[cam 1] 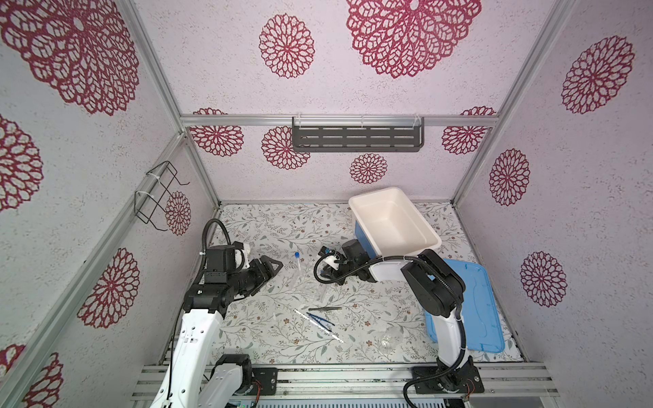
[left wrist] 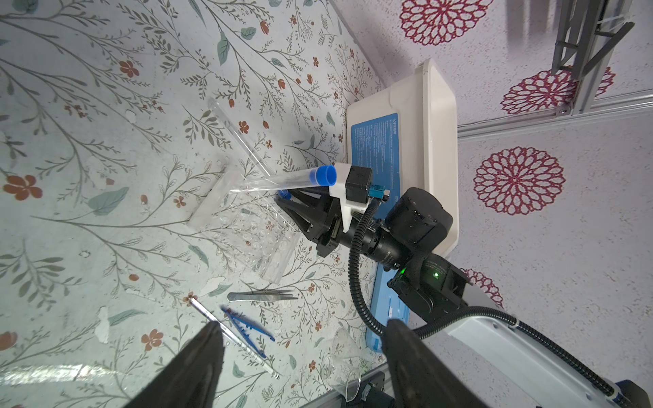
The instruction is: Organize the chemistry lab equipment
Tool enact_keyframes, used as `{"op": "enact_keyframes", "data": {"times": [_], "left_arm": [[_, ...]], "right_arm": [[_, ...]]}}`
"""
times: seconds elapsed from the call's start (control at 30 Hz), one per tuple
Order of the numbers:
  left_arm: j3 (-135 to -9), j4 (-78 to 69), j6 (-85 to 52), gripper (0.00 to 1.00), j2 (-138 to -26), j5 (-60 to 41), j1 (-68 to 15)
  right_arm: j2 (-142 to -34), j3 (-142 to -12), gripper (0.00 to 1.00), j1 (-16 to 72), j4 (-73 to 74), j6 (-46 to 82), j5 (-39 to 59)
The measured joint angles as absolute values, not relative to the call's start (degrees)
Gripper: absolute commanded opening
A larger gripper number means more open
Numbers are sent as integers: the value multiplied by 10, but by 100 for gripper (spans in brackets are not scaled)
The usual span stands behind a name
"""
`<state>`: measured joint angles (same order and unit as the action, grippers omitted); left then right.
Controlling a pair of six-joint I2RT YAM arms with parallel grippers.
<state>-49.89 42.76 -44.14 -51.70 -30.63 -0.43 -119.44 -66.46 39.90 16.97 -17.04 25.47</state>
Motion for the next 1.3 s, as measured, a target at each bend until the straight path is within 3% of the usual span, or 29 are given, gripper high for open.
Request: {"op": "enact_keyframes", "data": {"times": [0.17,0.8,1.07,1.3], "left_arm": [[-499,428,-441,76,-511,-305,-4],[-497,428,-442,76,-497,-303,-4],[-491,427,-444,76,-495,-301,-4],[-491,451,-444,75,-507,-284,-4]], "right_arm": [[-1180,-625,18,399,212,-151,258],[-1156,-554,20,380,331,-79,257],[-1115,-509,20,376,317,-76,225],[-1054,-517,17,376,244,11,180]]}}
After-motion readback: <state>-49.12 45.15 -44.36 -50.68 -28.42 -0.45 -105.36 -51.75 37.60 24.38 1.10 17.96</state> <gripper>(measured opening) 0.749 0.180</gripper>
